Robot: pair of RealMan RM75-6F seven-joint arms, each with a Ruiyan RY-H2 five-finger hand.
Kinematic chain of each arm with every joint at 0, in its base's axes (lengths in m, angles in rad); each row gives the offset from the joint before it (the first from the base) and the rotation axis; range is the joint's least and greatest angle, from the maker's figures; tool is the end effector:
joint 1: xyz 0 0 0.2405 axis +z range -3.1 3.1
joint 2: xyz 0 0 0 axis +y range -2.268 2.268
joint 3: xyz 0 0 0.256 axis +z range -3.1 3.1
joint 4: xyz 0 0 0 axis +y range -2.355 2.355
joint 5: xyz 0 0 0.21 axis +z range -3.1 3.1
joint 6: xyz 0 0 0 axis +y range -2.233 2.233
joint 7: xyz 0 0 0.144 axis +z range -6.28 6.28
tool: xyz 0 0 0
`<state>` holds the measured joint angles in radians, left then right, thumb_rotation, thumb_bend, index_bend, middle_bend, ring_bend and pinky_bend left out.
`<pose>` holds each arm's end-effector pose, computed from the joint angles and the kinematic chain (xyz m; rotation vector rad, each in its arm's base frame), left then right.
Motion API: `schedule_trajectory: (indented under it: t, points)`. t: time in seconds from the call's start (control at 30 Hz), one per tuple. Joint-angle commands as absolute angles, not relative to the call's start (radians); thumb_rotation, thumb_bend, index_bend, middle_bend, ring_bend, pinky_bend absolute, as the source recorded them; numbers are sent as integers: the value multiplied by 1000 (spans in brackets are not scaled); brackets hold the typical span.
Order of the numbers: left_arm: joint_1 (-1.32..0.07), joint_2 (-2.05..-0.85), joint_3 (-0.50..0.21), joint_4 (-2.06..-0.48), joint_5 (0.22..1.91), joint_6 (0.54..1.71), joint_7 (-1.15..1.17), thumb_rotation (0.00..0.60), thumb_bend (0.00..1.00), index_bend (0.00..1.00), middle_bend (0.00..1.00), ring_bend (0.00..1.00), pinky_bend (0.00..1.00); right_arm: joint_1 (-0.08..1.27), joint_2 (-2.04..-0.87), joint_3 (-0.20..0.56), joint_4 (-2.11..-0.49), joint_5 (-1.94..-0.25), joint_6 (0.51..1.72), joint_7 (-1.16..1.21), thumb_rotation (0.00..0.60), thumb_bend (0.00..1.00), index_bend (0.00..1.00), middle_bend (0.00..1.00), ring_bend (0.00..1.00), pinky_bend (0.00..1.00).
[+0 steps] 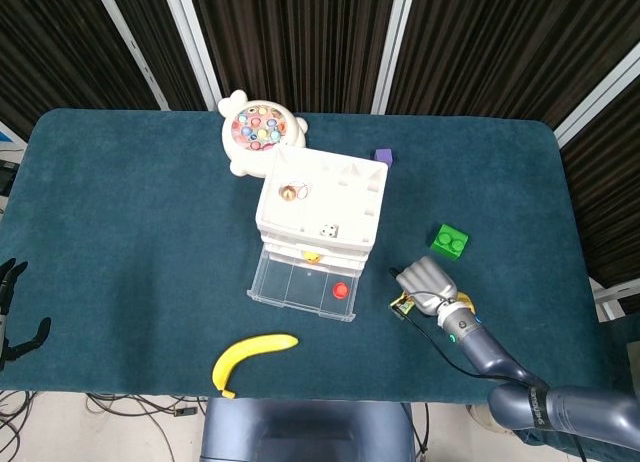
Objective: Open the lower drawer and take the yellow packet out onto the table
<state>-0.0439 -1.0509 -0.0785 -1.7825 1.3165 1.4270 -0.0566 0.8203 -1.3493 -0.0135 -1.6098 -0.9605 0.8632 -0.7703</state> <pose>-0.3134 0.1697 0.1688 -1.1713 -1.1454 -0.8917 -0.1876 -0.3266 0.0084 2.1295 -0.5643 0.3967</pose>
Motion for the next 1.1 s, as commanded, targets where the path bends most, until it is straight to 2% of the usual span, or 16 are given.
schedule_trajectory:
  t: [0.03, 0.1, 0.17, 0.23, 0.3, 0.4, 0.5, 0.6, 0.9, 1.1]
  points:
    - [-44, -1051, -79, -1783, 1317, 1428, -57, 600, 356, 41, 0, 0, 160, 848, -1290, -3, -1694, -866, 878, -834, 600, 163, 239, 976, 999, 974]
    - [-43, -1051, -78, -1782, 1317, 1429, -57, 600, 356, 41, 0, 0, 160, 841, -1248, 27, -1751, -847, 932, -816, 600, 161, 233, 913, 962, 925]
    - [-43, -1051, -78, -1782, 1318, 1430, -56, 600, 356, 41, 0, 0, 160, 826, -1203, 56, -1796, -841, 980, -784, 600, 160, 224, 796, 864, 857]
    - [-44, -1052, -78, -1781, 1318, 1429, -55, 600, 356, 41, 0, 0, 160, 798, -1143, 92, -1844, -843, 1041, -726, 600, 160, 218, 673, 769, 755]
    - [-44, -1053, -78, -1781, 1320, 1430, -53, 600, 356, 41, 0, 0, 159, 765, -1098, 115, -1876, -854, 1096, -671, 600, 158, 210, 535, 643, 581]
    - [-44, -1054, -77, -1782, 1323, 1432, -50, 600, 356, 41, 0, 0, 153, 694, -1032, 120, -1908, -901, 1186, -595, 600, 148, 197, 376, 472, 420]
    - [-44, -1055, -77, -1783, 1325, 1434, -46, 600, 356, 41, 0, 0, 90, 620, -1002, 103, -1923, -959, 1261, -520, 600, 138, 188, 269, 327, 348]
    - [-45, -1057, -76, -1783, 1332, 1437, -42, 600, 356, 41, 0, 0, 4, 544, -996, 73, -1905, -1023, 1330, -453, 600, 129, 175, 214, 258, 309]
    - [-42, -1060, -72, -1782, 1358, 1453, -48, 600, 356, 41, 0, 0, 0, 344, -1056, -31, -1812, -1208, 1526, -367, 600, 112, 138, 145, 203, 256]
    - [-40, -1050, -68, -1789, 1372, 1453, -72, 600, 356, 42, 0, 0, 0, 265, -1111, -76, -1760, -1265, 1587, -402, 600, 100, 109, 100, 167, 234]
